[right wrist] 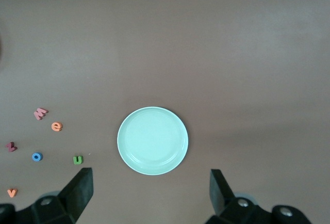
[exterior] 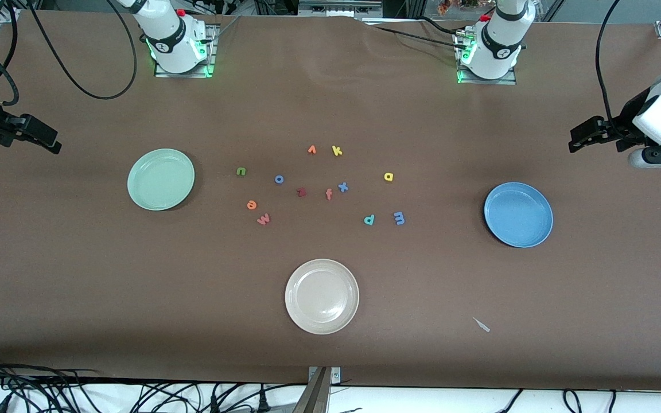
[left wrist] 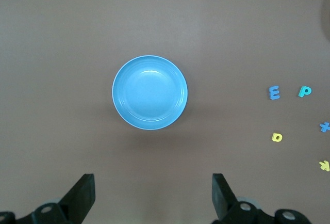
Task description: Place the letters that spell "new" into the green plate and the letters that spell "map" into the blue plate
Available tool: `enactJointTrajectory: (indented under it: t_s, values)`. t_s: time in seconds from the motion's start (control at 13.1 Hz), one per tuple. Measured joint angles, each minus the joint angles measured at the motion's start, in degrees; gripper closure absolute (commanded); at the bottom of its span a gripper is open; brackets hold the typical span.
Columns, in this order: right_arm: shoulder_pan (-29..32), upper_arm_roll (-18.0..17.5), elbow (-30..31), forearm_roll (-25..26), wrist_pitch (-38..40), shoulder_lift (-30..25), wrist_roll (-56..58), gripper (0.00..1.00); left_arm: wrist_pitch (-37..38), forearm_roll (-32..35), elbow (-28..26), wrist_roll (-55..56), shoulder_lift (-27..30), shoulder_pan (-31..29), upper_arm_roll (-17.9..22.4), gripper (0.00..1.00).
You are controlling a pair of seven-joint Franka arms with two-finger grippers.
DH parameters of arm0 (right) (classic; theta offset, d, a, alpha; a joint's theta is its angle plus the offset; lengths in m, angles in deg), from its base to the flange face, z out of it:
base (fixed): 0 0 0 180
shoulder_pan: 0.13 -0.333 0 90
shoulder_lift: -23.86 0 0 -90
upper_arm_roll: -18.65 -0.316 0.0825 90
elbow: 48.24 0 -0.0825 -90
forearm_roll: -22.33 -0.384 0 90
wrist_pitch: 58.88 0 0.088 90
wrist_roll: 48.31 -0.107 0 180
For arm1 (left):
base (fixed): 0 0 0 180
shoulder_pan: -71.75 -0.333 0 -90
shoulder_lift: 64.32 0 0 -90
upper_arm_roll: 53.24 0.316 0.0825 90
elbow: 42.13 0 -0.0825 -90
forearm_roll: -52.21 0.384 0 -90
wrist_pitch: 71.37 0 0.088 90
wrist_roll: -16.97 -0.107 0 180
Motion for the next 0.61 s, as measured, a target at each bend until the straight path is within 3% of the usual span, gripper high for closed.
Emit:
enactJointTrajectory:
  t_s: [0.61]
  values:
    - [0.0, 0.0, 0.0, 0.0, 0.0, 0.0, 0.0, 0.00, -0.2, 0.0, 0.6, 0.0, -1.0, 0.1, -0.1, 0.00]
